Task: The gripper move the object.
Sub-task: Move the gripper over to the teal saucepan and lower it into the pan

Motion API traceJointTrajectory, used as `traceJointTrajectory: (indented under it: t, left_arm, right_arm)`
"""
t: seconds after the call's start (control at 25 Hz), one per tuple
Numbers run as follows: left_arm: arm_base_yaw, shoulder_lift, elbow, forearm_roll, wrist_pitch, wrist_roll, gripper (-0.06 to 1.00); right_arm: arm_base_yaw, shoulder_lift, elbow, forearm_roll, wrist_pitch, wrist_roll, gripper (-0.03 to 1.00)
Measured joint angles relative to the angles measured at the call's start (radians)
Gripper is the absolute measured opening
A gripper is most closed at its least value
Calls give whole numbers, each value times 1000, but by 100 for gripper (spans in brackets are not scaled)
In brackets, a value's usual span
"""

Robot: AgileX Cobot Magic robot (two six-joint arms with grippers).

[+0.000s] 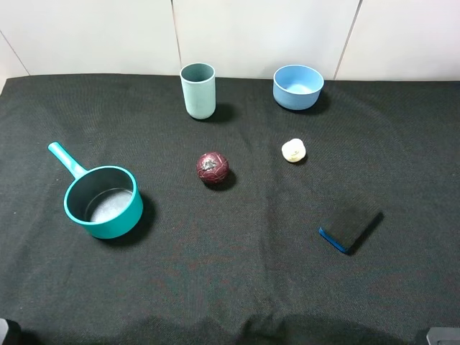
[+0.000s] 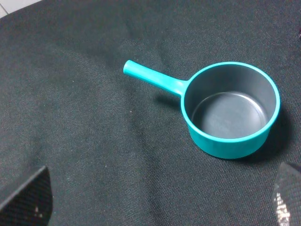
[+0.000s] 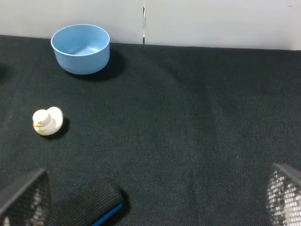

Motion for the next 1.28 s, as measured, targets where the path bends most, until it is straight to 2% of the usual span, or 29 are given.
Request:
traceJointTrajectory:
  t: [0.24, 0.56, 0.88, 1.08, 1.28]
  left_arm:
    - [0, 0, 0, 0, 0, 0, 99]
    - [0, 0, 0, 0, 0, 0, 99]
    - [0, 0, 0, 0, 0, 0, 99]
    - [0, 0, 0, 0, 0, 0, 99]
    - [0, 0, 0, 0, 0, 0, 99]
  right_arm:
    - [0, 147, -63, 33, 1, -11, 69]
    - [0, 446, -216, 93, 4, -121, 69]
    - [2, 674, -329, 182, 89, -236, 69]
    - [74, 776, -388, 194, 95, -254, 69]
    - [185, 906, -479, 164, 108, -255, 69]
